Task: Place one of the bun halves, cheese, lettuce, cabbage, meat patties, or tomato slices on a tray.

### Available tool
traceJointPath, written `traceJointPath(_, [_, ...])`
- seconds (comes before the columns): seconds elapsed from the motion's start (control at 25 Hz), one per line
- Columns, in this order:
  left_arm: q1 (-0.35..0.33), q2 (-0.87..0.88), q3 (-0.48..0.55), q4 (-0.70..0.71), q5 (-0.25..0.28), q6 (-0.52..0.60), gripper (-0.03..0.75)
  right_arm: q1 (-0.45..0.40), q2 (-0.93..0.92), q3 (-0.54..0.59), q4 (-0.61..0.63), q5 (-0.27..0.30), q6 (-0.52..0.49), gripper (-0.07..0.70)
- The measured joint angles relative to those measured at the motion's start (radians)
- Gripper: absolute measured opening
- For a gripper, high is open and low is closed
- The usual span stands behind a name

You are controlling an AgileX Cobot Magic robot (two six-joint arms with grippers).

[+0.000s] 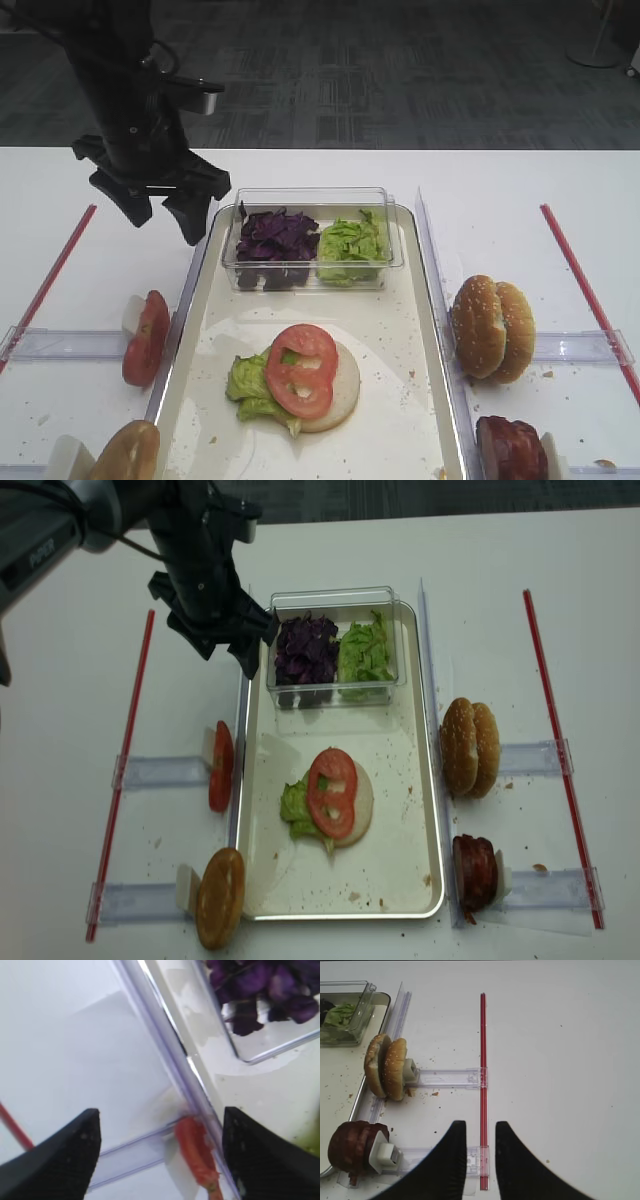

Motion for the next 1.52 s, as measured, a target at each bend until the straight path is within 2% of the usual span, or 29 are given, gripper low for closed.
traceJointPath(0.16, [0.000,0.000,0.000,0.071,0.000,-0.017,0.473,0.000,0.000,0.000,0.000,0.000,0.000,0.193])
traceJointPath(0.52, [0.007,0.000,0.000,0.069,0.000,-0.013,0.473,0.000,0.000,0.000,0.000,0.000,0.005,0.193])
traceJointPath(0.64, [0.045,0.000,0.000,0.069,0.000,-0.011,0.473,0.000,0.000,0.000,0.000,0.000,0.005,0.193])
traceJointPath(0.96, [0.231,0.000,0.000,0.073,0.000,-0.011,0.473,0.000,0.000,0.000,0.000,0.000,0.005,0.193])
traceJointPath(1.12, [0.292,0.000,0.000,0.065,0.000,-0.011,0.473,0.000,0.000,0.000,0.000,0.000,0.005,0.193])
traceJointPath(1.52, [0.303,0.000,0.000,-0.062,0.001,0.066,0.473,0.000,0.000,0.000,0.000,0.000,0.005,0.193])
